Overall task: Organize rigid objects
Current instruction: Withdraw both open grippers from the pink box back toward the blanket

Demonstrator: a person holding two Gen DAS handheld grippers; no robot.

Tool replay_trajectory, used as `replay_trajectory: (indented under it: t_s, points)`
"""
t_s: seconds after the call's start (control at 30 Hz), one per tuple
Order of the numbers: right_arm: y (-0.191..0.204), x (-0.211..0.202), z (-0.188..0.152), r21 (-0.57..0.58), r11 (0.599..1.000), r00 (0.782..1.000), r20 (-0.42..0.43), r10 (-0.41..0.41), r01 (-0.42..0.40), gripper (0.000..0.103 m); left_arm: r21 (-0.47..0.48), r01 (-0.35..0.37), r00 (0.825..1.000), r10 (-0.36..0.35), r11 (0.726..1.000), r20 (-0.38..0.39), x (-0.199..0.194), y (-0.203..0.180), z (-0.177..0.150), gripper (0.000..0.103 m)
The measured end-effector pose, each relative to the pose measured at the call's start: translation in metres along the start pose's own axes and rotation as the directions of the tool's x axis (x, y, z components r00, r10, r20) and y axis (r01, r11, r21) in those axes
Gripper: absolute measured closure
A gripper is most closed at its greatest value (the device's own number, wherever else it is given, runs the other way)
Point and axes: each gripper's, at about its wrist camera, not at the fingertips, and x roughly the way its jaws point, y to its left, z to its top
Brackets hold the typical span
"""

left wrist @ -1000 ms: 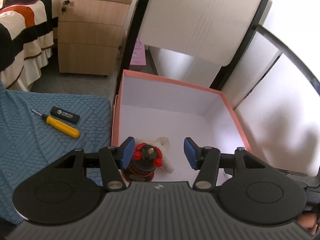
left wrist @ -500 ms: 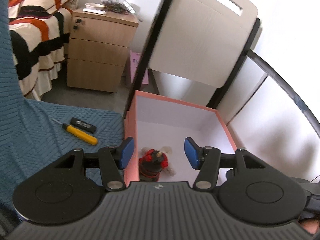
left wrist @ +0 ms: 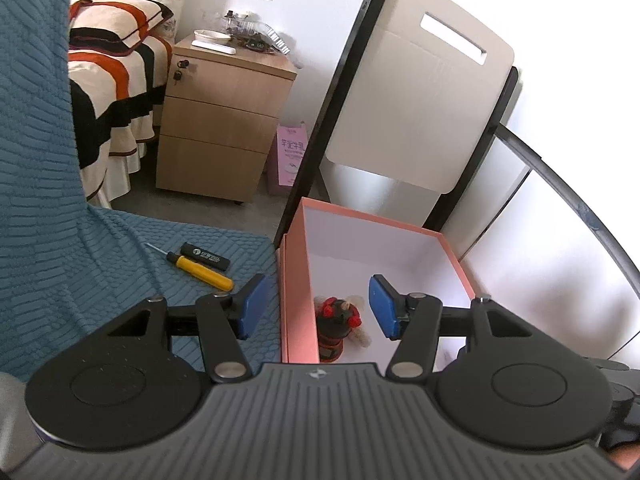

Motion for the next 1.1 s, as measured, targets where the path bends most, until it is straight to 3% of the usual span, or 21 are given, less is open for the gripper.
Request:
replay_trajectory:
  t_s: [0.53, 1.1]
  points:
    - [0.052, -0.025, -0.033, -0.065, 0.997, 0.999, -0.010, 0.044, -0.045, 0.072, 0.000, -0.017, 1.000, 0.017, 1.000, 0.018, -0.053, 0.027, -0.025, 0.041]
    - [0.102, -0.015, -0.060, -0.066, 0.994, 0.995, -0.062, 0.078, -0.082, 0.072, -0.059, -0.050, 0.999, 0.049, 0.997, -0.009, -0.078, 0.104, -0.051, 0.041]
